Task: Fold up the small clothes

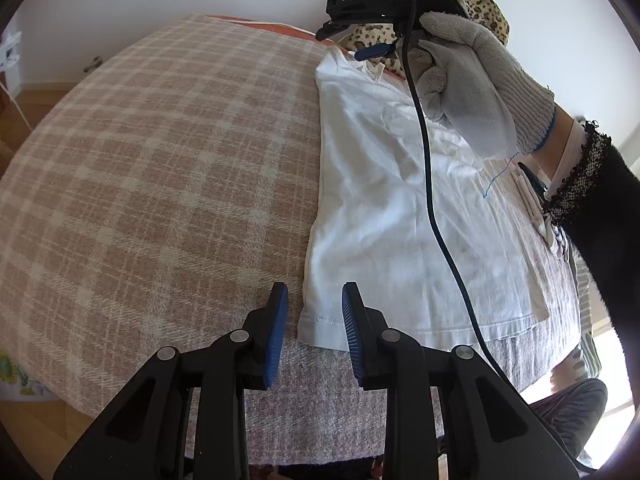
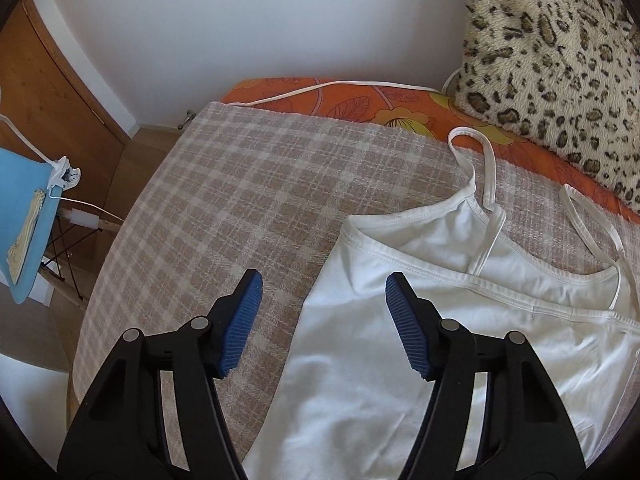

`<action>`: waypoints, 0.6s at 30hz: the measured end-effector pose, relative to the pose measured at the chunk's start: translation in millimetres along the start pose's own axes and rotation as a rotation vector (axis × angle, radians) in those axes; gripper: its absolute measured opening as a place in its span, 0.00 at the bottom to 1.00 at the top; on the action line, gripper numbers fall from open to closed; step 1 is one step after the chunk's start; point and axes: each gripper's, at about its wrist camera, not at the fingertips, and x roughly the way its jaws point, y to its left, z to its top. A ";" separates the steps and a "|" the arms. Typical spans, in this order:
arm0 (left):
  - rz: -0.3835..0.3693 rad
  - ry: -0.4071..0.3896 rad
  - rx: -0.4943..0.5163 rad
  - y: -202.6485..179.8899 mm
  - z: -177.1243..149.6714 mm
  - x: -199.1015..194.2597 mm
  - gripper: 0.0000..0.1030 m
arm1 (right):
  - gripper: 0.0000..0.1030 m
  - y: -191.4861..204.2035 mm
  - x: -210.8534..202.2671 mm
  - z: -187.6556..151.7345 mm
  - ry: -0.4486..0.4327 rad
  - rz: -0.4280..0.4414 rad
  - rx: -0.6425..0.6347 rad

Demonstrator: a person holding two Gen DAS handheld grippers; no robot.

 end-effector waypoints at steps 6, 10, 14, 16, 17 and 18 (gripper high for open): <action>-0.008 0.024 0.003 0.1 -1.0 6.5 0.25 | 0.64 5.2 30.2 15.2 0.044 -0.093 -0.038; -0.051 0.034 -0.028 0.8 0.6 9.0 0.25 | 0.63 5.9 41.7 25.7 0.063 -0.144 -0.051; -0.037 0.037 0.001 -4.7 0.4 11.9 0.18 | 0.59 9.7 51.0 32.6 0.085 -0.203 -0.085; -0.036 0.035 0.003 -5.3 0.4 12.7 0.14 | 0.53 9.2 55.4 34.7 0.097 -0.221 -0.088; -0.033 0.035 0.005 -5.5 0.5 13.1 0.12 | 0.49 8.5 57.9 35.3 0.105 -0.230 -0.087; -0.036 0.035 0.003 -4.7 1.8 13.5 0.10 | 0.47 8.1 60.9 35.5 0.114 -0.238 -0.087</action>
